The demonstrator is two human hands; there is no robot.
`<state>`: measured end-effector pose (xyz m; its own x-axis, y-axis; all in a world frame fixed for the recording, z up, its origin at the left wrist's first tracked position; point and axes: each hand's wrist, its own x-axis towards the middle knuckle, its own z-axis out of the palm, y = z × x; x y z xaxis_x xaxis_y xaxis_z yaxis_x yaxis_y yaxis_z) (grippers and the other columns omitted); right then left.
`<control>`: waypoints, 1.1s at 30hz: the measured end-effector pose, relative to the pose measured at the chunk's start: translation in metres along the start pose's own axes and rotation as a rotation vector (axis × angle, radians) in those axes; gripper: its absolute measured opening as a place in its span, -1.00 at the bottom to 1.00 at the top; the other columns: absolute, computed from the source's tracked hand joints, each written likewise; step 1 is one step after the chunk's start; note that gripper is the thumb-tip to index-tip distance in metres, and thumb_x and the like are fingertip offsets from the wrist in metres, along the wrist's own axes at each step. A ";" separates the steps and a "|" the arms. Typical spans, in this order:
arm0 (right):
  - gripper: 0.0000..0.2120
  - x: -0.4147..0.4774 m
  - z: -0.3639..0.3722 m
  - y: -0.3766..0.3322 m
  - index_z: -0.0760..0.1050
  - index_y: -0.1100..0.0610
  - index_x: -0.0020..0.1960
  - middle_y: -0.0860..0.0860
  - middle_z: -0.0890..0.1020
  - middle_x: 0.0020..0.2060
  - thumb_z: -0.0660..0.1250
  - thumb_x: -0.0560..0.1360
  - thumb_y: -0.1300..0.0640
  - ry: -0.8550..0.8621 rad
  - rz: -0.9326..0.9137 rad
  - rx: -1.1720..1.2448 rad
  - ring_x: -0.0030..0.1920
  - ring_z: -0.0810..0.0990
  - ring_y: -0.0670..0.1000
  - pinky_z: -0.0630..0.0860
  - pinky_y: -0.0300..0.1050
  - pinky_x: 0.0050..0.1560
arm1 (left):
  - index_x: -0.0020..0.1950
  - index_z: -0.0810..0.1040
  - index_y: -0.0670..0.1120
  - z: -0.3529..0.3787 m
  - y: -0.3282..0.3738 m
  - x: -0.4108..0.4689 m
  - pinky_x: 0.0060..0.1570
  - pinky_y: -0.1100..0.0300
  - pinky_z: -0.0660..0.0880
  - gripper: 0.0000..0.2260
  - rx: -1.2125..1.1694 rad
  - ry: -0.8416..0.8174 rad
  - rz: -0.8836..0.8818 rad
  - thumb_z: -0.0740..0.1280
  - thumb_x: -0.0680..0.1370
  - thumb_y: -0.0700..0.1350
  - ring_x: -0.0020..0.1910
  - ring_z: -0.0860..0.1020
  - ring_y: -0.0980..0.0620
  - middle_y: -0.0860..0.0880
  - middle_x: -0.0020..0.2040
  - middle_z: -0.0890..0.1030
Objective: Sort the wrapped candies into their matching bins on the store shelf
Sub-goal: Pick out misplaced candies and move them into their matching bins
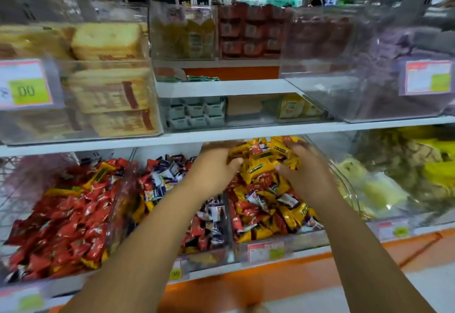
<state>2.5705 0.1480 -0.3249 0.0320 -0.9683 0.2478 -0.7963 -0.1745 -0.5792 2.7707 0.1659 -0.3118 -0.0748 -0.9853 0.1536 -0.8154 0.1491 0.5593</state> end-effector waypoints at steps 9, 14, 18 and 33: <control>-0.74 -0.063 0.040 -0.115 0.54 -0.09 0.22 -0.15 0.54 0.20 0.31 0.56 0.12 -0.250 -0.417 0.063 0.09 0.44 -0.22 0.29 -0.51 0.04 | 0.35 0.49 0.10 -0.095 -0.115 -0.162 0.23 0.23 0.37 -0.65 0.107 0.213 -0.249 0.35 0.56 -0.08 0.26 0.48 0.07 0.05 0.30 0.53; -0.73 -0.094 0.091 -0.189 0.52 -0.10 0.25 -0.19 0.50 0.14 0.25 0.59 0.11 -0.466 -0.590 0.078 0.01 0.48 -0.23 0.30 -0.52 0.00 | 0.27 0.56 0.05 -0.113 -0.170 -0.222 0.05 0.35 0.39 -0.67 0.073 0.209 -0.395 0.38 0.52 -0.17 0.09 0.57 0.10 0.07 0.16 0.63; -0.75 -0.100 0.135 -0.226 0.57 -0.03 0.21 -0.10 0.57 0.15 0.23 0.60 0.17 -0.565 -0.730 -0.023 0.20 0.46 -0.12 0.32 -0.30 0.23 | 0.22 0.59 0.08 -0.115 -0.198 -0.240 -0.01 0.34 0.43 -0.70 0.008 0.165 -0.482 0.40 0.51 -0.14 -0.01 0.56 0.16 0.12 0.06 0.62; -0.75 -0.101 0.194 -0.248 0.59 -0.14 0.11 -0.12 0.59 -0.10 0.35 0.44 -0.08 -0.593 -0.915 -0.693 -0.05 0.20 -0.04 0.16 -0.03 0.07 | 0.10 0.62 0.08 -0.093 -0.227 -0.211 0.16 0.04 0.40 -0.58 0.194 -0.080 -0.360 0.13 0.41 0.20 0.12 0.47 -0.03 0.04 0.07 0.60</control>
<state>2.8820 0.2548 -0.3575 0.8486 -0.5085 -0.1457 -0.4822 -0.8569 0.1821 3.0246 0.3482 -0.3954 0.1966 -0.9762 -0.0914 -0.8902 -0.2168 0.4007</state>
